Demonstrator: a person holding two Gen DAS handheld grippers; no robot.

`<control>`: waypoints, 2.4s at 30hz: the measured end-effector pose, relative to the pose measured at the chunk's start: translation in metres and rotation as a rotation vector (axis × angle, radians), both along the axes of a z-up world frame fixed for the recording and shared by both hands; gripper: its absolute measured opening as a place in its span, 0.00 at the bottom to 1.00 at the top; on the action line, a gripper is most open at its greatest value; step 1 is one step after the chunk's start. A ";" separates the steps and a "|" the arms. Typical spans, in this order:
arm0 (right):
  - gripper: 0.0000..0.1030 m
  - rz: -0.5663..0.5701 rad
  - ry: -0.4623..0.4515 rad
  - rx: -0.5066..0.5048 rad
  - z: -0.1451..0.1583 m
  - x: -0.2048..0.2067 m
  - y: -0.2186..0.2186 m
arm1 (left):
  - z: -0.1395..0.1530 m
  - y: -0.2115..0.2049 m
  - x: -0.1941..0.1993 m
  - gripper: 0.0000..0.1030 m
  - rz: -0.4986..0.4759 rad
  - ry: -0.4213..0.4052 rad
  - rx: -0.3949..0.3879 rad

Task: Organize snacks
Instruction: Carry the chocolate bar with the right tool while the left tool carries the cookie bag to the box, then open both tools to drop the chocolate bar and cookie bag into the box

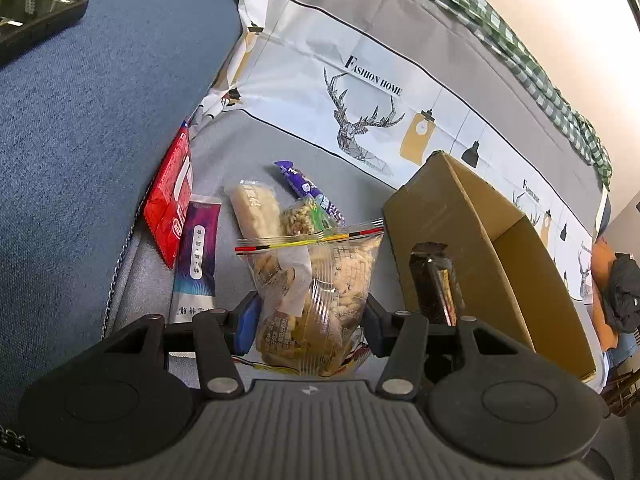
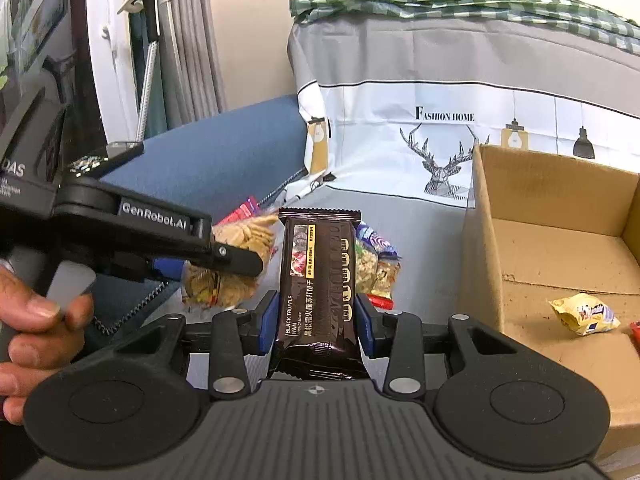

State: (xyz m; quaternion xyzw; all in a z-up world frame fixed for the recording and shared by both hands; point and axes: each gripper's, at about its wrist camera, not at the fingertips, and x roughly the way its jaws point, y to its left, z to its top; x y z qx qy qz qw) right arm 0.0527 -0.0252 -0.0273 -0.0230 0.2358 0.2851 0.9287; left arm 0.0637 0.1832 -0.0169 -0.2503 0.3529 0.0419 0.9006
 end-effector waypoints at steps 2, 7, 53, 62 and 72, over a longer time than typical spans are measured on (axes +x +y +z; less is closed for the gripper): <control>0.40 -0.002 -0.007 0.009 0.002 0.000 -0.001 | 0.001 0.000 -0.001 0.56 0.002 -0.006 0.002; 0.40 0.002 -0.023 0.033 0.009 -0.001 -0.004 | 0.003 -0.001 -0.004 0.56 0.008 -0.021 0.006; 0.40 -0.228 -0.078 0.275 0.043 0.035 -0.074 | 0.026 -0.005 -0.012 0.56 0.149 -0.076 0.001; 0.40 -0.381 -0.108 0.242 0.045 0.046 -0.088 | 0.077 -0.063 0.036 0.56 0.029 -0.154 0.035; 0.39 -0.575 -0.088 0.244 0.040 0.059 -0.118 | 0.125 -0.162 0.125 0.56 -0.163 -0.257 0.048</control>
